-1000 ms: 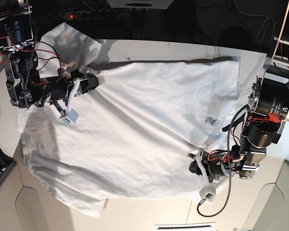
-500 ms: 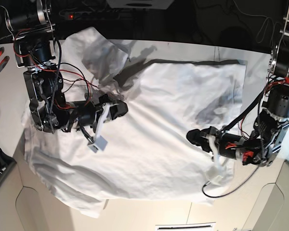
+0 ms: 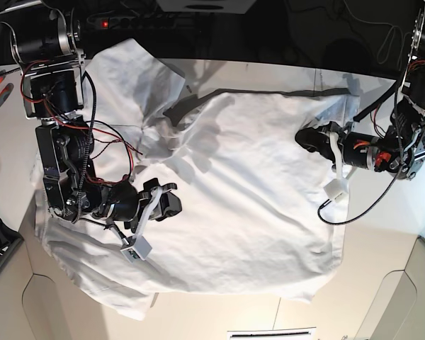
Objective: Layout the t-shirt on the table in an organized manner, then fold the t-shirt properly
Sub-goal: 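Open both grippers and smooth the shirt, moving grippers outward along its edges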
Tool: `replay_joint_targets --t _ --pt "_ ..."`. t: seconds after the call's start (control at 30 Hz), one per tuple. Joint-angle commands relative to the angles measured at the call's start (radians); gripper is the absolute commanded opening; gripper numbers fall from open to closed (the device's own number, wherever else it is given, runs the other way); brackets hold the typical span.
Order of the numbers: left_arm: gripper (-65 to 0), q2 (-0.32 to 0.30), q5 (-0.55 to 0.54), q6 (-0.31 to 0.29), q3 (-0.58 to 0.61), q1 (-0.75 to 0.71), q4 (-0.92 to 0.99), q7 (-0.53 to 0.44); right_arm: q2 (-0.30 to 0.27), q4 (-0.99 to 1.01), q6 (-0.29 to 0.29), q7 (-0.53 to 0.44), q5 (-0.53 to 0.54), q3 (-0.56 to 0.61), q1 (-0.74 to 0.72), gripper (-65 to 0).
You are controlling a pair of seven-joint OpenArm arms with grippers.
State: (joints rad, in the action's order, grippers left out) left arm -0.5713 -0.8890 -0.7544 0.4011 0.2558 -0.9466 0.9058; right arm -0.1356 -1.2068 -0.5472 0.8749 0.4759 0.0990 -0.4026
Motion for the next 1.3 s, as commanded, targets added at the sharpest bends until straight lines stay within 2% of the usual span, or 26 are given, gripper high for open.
replay_joint_targets --t 0.0,0.03,0.13,0.23,0.33,0.4,0.53,0.6,0.73,0.93,1.0,1.13,1.27 --pt "-50.4 -0.008 0.144 0.056 0.003 -0.008 0.001 -0.014 -0.005 -0.016 -0.006 -0.046 -0.011 -0.02 -0.026 -48.3" --pt "-50.4 -0.008 0.197 0.056 0.003 -0.017 0.001 -0.035 -0.005 -0.016 -0.006 -0.072 -0.039 -0.034 -0.026 -48.3" --pt "-50.4 -0.009 0.309 0.145 0.003 -0.027 0.001 -0.037 -0.006 -0.016 0.006 -0.129 -0.129 -0.084 -0.026 -48.3" --pt "-50.4 -0.013 0.338 0.192 0.003 -0.026 0.001 -0.02 -0.016 -0.016 0.037 -0.193 -0.192 -0.14 -0.027 -48.3" --pt "-50.4 -0.017 0.364 0.194 0.003 -0.026 0.001 0.022 -0.045 -0.014 0.072 -0.214 -0.218 -0.187 -0.045 -48.3" --pt "-50.4 -0.024 0.373 0.195 0.003 -0.026 0.001 0.034 -0.074 -0.013 0.075 -0.214 -0.223 -0.211 -0.066 -48.3" --pt "-50.4 -0.03 0.369 0.23 0.002 -0.021 -0.002 0.03 -0.13 -0.011 0.08 -0.22 -0.226 -0.233 -0.107 -48.3" --pt "-50.4 -0.03 0.365 0.231 0.002 -0.021 -0.019 -0.007 -0.149 -0.004 0.08 -0.232 -0.252 -0.232 -0.122 -47.8" --pt "-50.3 -0.03 0.366 0.23 -0.001 -0.021 -0.1 -0.057 -0.167 0.063 0.083 -0.285 -0.321 -0.232 -0.163 -33.3" --pt "-50.2 -0.03 0.366 0.23 -0.069 -0.021 -0.293 -0.056 -0.175 0.269 0.188 -0.436 -0.369 -0.232 -0.245 -31.8" --pt "-47.7 -0.03 0.366 0.23 -0.1 -0.021 -0.354 -0.056 -0.181 0.342 0.202 -0.492 -0.377 -0.233 -0.277 -31.7" --pt "-36.3 -0.03 0.366 0.235 -0.142 -0.021 -0.424 -0.056 -0.203 0.49 0.208 -0.559 -0.412 -0.233 -0.358 -27.6" --pt "-35.9 -0.03 0.367 0.265 -0.149 -0.022 -0.43 -0.064 -0.232 0.623 0.216 -0.575 -0.429 -0.233 -0.42 -27.6"
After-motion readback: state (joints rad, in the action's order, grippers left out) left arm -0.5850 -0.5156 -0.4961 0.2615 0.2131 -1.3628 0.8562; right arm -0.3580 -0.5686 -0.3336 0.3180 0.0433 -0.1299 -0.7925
